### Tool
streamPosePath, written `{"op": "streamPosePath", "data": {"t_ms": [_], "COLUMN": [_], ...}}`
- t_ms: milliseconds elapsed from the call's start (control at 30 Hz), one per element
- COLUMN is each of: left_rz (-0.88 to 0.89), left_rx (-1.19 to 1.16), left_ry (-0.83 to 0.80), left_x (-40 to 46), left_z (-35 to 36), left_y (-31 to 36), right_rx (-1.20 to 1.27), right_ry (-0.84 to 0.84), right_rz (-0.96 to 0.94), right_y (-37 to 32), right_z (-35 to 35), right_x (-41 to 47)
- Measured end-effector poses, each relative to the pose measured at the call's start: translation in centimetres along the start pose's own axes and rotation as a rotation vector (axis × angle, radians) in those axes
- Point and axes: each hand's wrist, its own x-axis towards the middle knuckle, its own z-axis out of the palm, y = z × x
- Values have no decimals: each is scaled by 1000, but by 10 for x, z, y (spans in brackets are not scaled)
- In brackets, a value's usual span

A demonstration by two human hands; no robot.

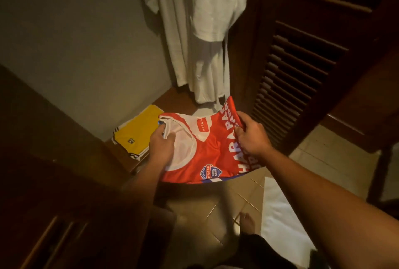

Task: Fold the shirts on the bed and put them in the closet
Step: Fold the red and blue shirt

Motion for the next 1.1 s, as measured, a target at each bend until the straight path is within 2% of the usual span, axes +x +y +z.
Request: {"op": "streamPosePath", "data": {"t_ms": [167,267,400,500,600,833,967,1067,1100], "left_rz": [-82,-123,-191,-253,-274,-319,-273,-215,-198], "left_rx": [-79,-33,-8,16,16,-17,-38,-205,-230], "left_ry": [137,206,241,214,282,399,496,629,652], "left_x": [34,51,81,103,132,207,272,330,334], "left_z": [17,16,4,-8,-14,-5,7,23,30], "left_y": [12,10,-2,-15,-37,-114,-191,-282,-285], "right_rx": [-50,-105,-117,-133,-132,-85,-62,-19,2], "right_ry": [-111,-162,-285,-312,-347,-420,-389,-372,-373], "right_rz": [-79,-129,-179,-244,-284,-367,-453,-472,-478], "right_y": [-11,-22,-38,-47,-51,-31,-2,30,42], "right_z": [-9,1,31,57,91,192,263,318,335], "right_x": [80,121,168,195,224,298,357,392,403]}}
